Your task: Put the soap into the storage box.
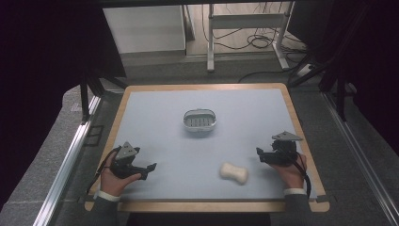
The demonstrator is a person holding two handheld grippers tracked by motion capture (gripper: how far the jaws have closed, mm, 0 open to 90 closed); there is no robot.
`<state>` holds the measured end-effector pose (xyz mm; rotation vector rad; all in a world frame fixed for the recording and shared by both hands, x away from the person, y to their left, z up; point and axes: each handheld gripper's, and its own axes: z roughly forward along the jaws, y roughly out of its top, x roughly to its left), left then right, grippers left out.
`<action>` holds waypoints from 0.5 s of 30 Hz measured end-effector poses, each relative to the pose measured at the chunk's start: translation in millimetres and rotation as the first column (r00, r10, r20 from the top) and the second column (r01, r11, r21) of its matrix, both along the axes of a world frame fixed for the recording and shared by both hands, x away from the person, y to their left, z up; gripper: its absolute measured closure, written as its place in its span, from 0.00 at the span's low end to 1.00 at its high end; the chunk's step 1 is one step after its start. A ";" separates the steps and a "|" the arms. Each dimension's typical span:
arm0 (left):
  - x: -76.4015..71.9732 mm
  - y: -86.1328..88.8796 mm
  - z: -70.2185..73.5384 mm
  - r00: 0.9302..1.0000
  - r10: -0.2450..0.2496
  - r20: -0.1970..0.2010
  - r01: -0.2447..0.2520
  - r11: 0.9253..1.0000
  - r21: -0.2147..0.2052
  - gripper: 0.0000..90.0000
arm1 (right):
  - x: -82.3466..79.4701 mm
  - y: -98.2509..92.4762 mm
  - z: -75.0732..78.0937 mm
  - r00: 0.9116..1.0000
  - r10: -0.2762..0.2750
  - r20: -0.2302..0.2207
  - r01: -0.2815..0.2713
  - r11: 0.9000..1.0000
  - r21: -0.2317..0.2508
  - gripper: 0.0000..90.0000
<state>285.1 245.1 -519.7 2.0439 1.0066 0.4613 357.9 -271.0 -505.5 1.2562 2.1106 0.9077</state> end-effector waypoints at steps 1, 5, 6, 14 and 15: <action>0.0 0.0 0.0 1.000 0.000 0.000 0.000 1.000 0.000 0.07 | 0.0 0.0 0.0 1.000 0.000 0.000 0.000 1.000 0.000 0.12; 0.9 0.2 0.0 1.000 -0.002 0.000 0.002 1.000 -0.001 0.07 | -2.2 1.1 1.1 1.000 0.020 0.000 -0.020 1.000 -0.009 0.12; 1.3 -0.1 0.0 1.000 -0.003 0.001 0.003 1.000 -0.002 0.07 | -3.3 -0.2 2.4 1.000 0.022 -0.008 -0.022 1.000 -0.008 0.12; 1.8 -1.5 -0.6 1.000 -0.006 0.001 0.006 1.000 0.000 0.07 | -3.7 -4.7 4.0 1.000 0.017 -0.003 -0.017 1.000 0.006 0.13; 1.8 -1.4 -0.7 1.000 -0.005 0.001 0.005 1.000 -0.001 0.07 | -3.7 -5.0 4.3 1.000 0.016 -0.005 -0.016 1.000 0.004 0.13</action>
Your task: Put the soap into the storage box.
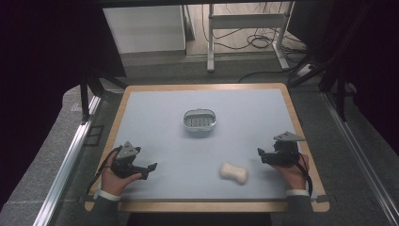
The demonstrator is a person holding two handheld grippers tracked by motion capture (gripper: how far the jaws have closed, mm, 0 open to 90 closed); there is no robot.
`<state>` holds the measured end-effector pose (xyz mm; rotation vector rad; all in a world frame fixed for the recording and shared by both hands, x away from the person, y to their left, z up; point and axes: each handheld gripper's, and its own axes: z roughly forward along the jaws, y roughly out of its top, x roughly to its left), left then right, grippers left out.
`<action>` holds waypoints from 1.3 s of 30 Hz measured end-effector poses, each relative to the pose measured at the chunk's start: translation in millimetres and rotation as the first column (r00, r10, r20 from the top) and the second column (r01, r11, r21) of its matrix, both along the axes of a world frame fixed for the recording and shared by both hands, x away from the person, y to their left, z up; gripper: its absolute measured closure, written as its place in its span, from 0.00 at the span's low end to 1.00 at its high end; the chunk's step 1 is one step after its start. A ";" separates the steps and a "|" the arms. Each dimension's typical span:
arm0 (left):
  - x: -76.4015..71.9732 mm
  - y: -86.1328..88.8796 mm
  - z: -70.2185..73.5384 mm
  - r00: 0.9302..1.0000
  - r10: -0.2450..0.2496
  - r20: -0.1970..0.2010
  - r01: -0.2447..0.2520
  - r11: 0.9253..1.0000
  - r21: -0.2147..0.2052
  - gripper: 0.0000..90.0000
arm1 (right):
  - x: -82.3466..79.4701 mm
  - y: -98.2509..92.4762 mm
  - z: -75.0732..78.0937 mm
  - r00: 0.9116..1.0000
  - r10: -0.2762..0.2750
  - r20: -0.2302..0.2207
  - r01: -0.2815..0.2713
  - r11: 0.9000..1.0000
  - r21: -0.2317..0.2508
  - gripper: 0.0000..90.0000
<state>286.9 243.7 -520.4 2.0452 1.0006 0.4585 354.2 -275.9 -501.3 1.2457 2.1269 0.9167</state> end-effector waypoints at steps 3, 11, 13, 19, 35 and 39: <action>0.4 0.0 -0.8 1.000 0.001 -0.001 -0.001 1.000 0.002 0.07 | -1.5 0.6 2.0 1.000 0.008 -0.003 -0.008 1.000 -0.026 0.13; 0.6 -2.2 -1.9 1.000 -0.003 -0.003 0.003 1.000 0.001 0.07 | -4.1 0.5 8.3 1.000 0.009 0.008 -0.009 1.000 -0.018 0.15; 0.5 -1.9 -1.7 1.000 -0.003 -0.002 0.003 1.000 0.002 0.07 | -5.0 0.5 10.3 1.000 0.017 0.006 -0.017 1.000 -0.022 0.16; 0.7 -2.0 -2.1 1.000 -0.006 -0.005 0.006 1.000 0.006 0.07 | -5.7 -0.1 12.8 1.000 0.015 0.007 -0.014 0.999 -0.029 0.17; 0.6 -2.4 -2.5 1.000 -0.010 -0.010 0.010 1.000 0.013 0.07 | -15.3 8.6 29.4 0.996 0.076 0.037 -0.075 0.997 -0.033 0.18; 0.5 -2.7 -2.5 1.000 -0.011 -0.011 0.011 1.000 0.013 0.07 | -16.8 12.3 31.4 0.995 0.090 0.033 -0.089 0.996 -0.030 0.18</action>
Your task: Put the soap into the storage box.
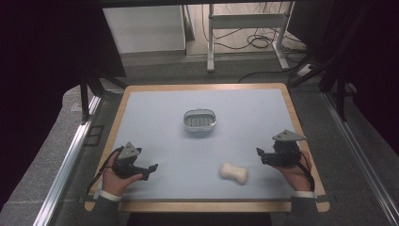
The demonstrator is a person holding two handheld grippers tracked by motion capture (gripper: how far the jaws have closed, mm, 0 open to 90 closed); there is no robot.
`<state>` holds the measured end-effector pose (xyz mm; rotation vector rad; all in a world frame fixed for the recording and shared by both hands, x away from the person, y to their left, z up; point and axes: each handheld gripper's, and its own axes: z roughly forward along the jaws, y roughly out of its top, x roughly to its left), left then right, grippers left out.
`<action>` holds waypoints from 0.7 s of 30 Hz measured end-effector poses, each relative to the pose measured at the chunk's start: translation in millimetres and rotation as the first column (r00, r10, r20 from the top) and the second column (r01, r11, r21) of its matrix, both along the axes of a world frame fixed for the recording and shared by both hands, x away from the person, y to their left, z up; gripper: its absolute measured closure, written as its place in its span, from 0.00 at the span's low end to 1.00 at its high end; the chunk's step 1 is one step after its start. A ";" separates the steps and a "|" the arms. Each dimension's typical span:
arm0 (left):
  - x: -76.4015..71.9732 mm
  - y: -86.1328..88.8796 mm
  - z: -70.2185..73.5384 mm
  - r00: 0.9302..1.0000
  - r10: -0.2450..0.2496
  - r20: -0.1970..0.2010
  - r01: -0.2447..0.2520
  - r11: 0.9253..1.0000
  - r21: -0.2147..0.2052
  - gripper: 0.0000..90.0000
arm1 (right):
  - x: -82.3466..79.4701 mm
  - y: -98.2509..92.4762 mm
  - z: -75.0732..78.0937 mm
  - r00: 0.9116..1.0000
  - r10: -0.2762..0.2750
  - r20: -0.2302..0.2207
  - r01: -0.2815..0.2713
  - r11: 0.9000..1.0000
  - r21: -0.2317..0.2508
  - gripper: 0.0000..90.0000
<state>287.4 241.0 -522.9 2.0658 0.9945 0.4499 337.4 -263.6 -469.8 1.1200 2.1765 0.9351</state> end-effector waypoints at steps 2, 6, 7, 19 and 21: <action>-0.2 -0.1 0.1 1.000 -0.002 0.000 0.002 1.000 0.001 0.07 | -1.0 1.6 1.5 1.000 0.014 -0.004 -0.014 1.000 0.002 0.18; 0.1 -0.2 -0.2 1.000 -0.006 -0.002 0.006 1.000 0.007 0.07 | -4.2 6.1 5.7 0.998 0.056 -0.014 -0.055 0.998 0.009 0.19; 0.3 -0.4 -0.4 1.000 -0.006 -0.002 0.006 1.000 0.008 0.07 | -6.5 9.0 8.9 0.995 0.102 -0.022 -0.101 0.994 0.039 0.20; 0.4 -1.5 -1.3 1.000 -0.010 -0.006 0.011 1.000 0.010 0.07 | -9.9 26.0 9.2 0.983 0.176 -0.057 -0.175 0.984 0.015 0.20; 0.0 -1.2 -0.5 1.000 -0.010 -0.004 0.010 1.000 0.010 0.07 | -9.9 29.1 8.0 0.980 0.188 -0.068 -0.187 0.982 0.015 0.20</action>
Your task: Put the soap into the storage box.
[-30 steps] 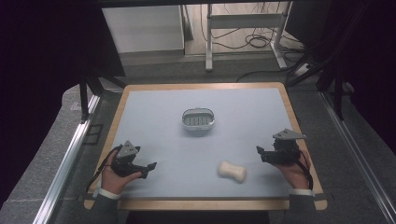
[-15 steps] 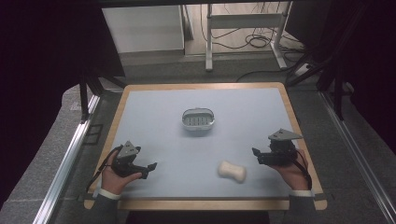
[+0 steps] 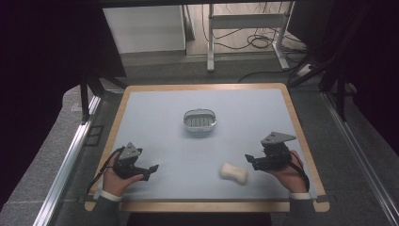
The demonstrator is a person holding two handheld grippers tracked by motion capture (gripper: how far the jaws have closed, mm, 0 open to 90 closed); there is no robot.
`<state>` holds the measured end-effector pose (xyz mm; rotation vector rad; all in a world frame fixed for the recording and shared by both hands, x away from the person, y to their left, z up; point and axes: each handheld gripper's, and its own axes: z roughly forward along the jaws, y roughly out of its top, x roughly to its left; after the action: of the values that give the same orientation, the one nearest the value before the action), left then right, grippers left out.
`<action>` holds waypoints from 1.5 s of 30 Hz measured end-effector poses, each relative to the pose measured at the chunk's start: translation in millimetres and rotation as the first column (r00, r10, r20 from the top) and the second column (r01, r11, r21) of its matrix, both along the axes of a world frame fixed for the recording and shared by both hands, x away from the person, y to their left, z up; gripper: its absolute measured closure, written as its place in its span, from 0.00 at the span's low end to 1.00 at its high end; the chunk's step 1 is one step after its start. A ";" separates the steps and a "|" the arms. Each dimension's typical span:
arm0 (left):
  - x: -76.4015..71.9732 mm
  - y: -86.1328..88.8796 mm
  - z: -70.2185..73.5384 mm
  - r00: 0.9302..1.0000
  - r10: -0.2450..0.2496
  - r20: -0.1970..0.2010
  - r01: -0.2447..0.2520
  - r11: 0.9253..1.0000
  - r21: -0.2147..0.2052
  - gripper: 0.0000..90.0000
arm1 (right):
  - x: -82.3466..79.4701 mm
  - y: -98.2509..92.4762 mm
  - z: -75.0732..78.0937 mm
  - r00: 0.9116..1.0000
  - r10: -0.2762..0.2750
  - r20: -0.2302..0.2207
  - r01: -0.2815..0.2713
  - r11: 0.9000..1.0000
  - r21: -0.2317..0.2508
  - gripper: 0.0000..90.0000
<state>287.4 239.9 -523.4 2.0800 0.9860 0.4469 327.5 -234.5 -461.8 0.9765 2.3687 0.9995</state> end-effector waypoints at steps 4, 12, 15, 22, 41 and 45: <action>0.1 -0.6 -0.5 1.000 -0.001 -0.002 0.001 1.000 0.002 0.07 | -0.8 6.6 -1.0 1.000 0.024 -0.015 -0.024 1.000 -0.005 0.23; -1.0 -1.4 0.8 1.000 -0.001 -0.002 0.001 1.000 -0.006 0.07 | -2.9 16.0 -2.1 0.996 0.073 -0.060 -0.075 0.997 -0.032 0.26; -1.7 -2.6 1.1 1.000 -0.004 -0.002 0.004 1.000 -0.005 0.07 | -4.2 17.8 -2.6 0.995 0.079 -0.067 -0.081 0.996 -0.032 0.27; -2.5 -1.7 2.9 1.000 -0.005 0.000 0.005 1.000 -0.008 0.07 | -5.4 24.9 0.5 0.987 0.131 -0.098 -0.133 0.991 -0.013 0.28; -1.2 -3.9 -0.3 1.000 -0.004 -0.005 0.004 1.000 -0.002 0.07 | -3.4 60.1 -9.8 0.940 0.223 -0.258 -0.271 0.948 -0.166 0.29; -0.9 -4.7 -1.0 1.000 -0.006 -0.007 0.006 1.000 -0.001 0.07 | -2.1 65.4 -12.8 0.935 0.223 -0.276 -0.278 0.943 -0.182 0.29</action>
<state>286.5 235.2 -524.4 2.0847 0.9836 0.4366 325.4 -169.1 -474.5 0.7680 2.8016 0.7096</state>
